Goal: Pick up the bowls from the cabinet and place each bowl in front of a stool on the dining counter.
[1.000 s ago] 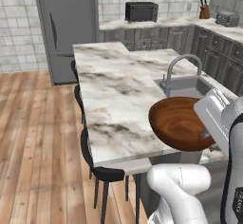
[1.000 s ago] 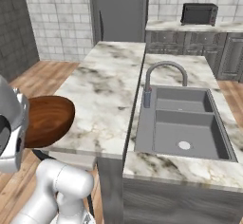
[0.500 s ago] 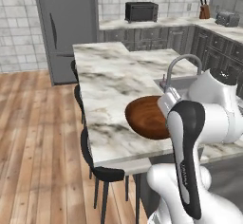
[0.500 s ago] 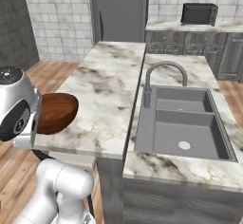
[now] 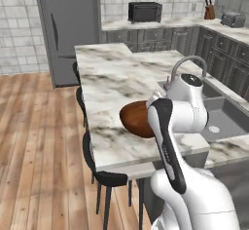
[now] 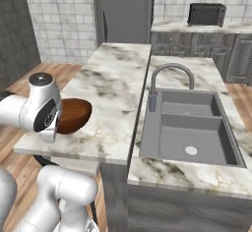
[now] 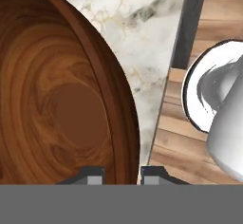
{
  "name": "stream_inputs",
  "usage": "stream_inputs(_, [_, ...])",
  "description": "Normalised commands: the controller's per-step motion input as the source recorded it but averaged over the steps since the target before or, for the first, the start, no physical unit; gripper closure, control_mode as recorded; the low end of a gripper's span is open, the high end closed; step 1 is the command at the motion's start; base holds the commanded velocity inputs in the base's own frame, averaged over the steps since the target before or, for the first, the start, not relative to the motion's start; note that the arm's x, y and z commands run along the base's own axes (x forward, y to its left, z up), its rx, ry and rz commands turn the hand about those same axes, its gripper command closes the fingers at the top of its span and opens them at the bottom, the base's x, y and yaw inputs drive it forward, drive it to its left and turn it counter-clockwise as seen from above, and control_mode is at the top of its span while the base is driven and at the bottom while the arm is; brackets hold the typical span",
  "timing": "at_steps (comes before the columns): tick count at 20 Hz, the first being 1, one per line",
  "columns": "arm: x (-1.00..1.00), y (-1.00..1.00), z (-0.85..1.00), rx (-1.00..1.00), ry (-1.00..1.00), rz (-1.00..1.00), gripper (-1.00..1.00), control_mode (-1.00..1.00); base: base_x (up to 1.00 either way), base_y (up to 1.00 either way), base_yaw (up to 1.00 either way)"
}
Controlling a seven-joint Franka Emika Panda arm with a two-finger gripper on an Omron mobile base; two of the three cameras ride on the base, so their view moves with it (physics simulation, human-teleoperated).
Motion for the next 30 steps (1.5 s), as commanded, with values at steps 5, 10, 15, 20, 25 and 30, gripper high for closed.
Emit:
stream_inputs(5, [1.0, 0.03, -0.32, 0.01, 0.12, 0.01, 1.0, -1.0, 0.0, 0.0, 0.0])
stream_inputs(10, [1.0, 0.35, -0.23, 0.0, 0.05, 0.06, 1.0, -1.0, 0.0, 0.0, 0.0])
stream_inputs(15, [0.87, 0.6, -0.17, 0.0, 0.0, 0.1, 1.0, -1.0, 0.0, 0.0, 0.0])
stream_inputs(20, [0.64, 0.38, -0.09, 0.0, 0.1, 0.09, 1.0, -1.0, 0.0, 0.0, 0.0])
stream_inputs(25, [0.37, 0.04, -0.01, 0.0, 0.18, 0.08, 1.0, -1.0, 0.0, 0.0, 0.0])
stream_inputs(30, [0.34, 0.0, -0.13, 0.0, 0.21, 0.07, 1.0, -1.0, 0.0, 0.0, 0.0])
